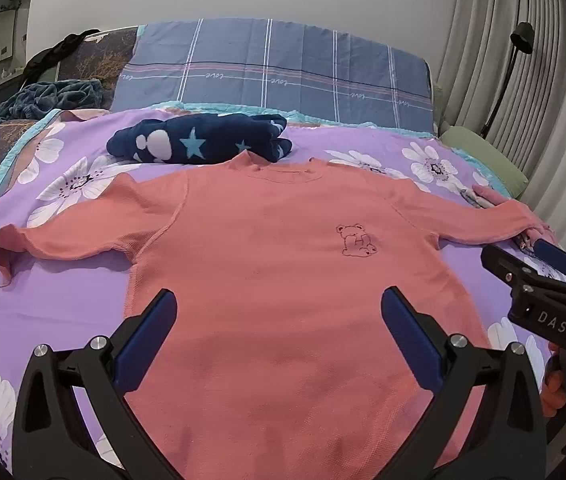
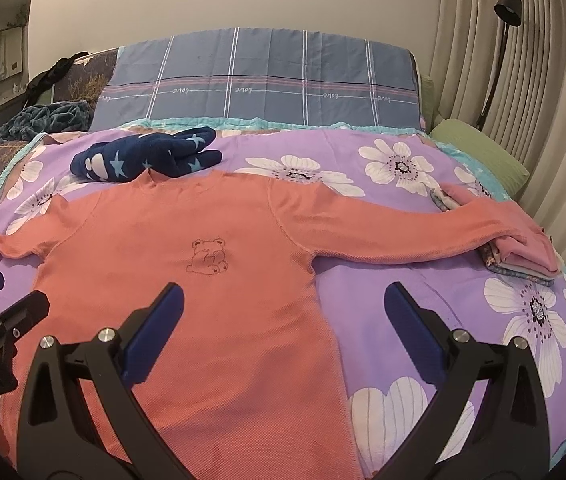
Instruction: Fold small clothes
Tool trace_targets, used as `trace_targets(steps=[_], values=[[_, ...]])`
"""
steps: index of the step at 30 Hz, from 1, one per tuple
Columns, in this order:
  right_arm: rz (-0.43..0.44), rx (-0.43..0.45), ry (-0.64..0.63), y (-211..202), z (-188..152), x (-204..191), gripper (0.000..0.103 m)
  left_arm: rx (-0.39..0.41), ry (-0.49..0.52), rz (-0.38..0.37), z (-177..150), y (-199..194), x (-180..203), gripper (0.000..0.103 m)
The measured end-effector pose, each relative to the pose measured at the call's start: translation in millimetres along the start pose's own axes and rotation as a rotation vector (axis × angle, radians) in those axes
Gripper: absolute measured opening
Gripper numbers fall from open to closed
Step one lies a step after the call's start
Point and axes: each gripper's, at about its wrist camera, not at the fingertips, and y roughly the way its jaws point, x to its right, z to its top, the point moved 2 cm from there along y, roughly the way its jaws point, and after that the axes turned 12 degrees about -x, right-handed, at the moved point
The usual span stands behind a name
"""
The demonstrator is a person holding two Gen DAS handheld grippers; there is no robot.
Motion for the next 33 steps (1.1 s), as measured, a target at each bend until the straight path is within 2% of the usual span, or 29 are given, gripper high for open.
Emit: trace_targets(steps=[6,16,33], values=[[-0.011,-0.003,-0.006,2.2,-0.8,-0.7,0.101,0.002,-0.005,-0.035,-2.4,2.9,-3.0,0.102],[-0.004,-0.012,-0.023,5.9,-1.7,-4.9,0.101,-0.001,-0.026,-0.014,-2.8,4.4,-11.4,0.102],[-0.011,-0.017,-0.059,9.3,-3.3,-10.1,0.101,0.011,-0.029,-0.03,-4.6,2.5,-15.2,0.102]])
